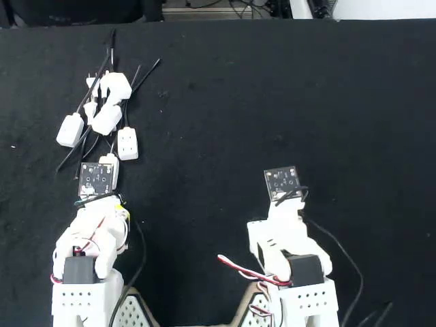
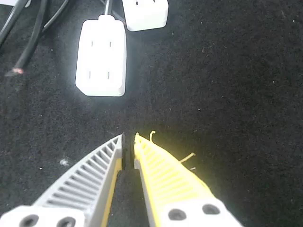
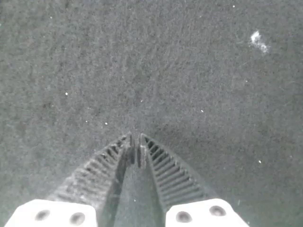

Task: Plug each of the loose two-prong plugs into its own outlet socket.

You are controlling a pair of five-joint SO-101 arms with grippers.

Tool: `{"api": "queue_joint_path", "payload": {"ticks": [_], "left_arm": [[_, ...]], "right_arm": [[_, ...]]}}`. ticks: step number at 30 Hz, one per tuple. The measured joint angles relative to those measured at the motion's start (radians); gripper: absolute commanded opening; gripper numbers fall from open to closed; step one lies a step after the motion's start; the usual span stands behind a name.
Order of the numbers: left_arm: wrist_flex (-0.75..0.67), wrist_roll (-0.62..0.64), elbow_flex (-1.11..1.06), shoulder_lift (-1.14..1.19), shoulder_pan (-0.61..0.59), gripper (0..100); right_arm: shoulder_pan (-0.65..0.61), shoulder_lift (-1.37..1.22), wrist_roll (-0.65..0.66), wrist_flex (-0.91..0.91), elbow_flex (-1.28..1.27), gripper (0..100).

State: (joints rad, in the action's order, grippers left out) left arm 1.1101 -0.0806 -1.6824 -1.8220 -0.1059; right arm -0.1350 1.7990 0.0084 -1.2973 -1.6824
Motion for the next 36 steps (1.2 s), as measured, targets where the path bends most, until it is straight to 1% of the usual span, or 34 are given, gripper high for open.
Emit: {"api": "queue_joint_path", "payload": {"ticks": [5,9,11,13,15,18,22,24,27,30,34,36], "left_arm": [[0.0,0.0,0.0,0.0,0.0,6],[0.0,-0.002,0.0,0.0,-0.003,6],[-0.009,-0.002,0.0,0.0,-0.035,6],[-0.026,-0.002,0.002,0.0,-0.097,6],[-0.057,-0.008,0.017,0.0,-0.172,6],[-0.112,-0.109,0.021,0.0,-0.275,6],[-0.17,-0.278,0.023,0.0,-0.341,6],[-0.183,-0.324,0.041,0.0,-0.367,6],[-0.203,-0.331,0.087,0.0,-0.407,6],[-0.206,-0.321,0.155,0.0,-0.443,6],[-0.209,-0.279,0.244,0.0,-0.482,6],[-0.209,-0.247,0.299,0.0,-0.489,7]], "right_arm": [[0.0,0.0,0.0,0.002,0.0,1.2],[0.0,0.0,0.0,0.109,0.0,1.2],[0.0,0.0,-0.002,0.166,0.0,1.2],[0.0,0.0,0.025,0.215,0.0,1.2],[0.0,0.0,0.104,0.245,0.0,1.2],[0.0,0.0,0.279,0.261,0.002,1.2],[0.0,0.0,0.502,0.262,0.037,1.2],[0.003,0.0,0.539,0.262,0.078,1.2],[0.06,0.0,0.56,0.262,0.17,1.2],[0.166,0.0,0.563,0.265,0.282,1.2],[0.31,0.0,0.566,0.265,0.445,1.2],[0.351,0.0,0.566,0.265,0.537,1.2]]}}
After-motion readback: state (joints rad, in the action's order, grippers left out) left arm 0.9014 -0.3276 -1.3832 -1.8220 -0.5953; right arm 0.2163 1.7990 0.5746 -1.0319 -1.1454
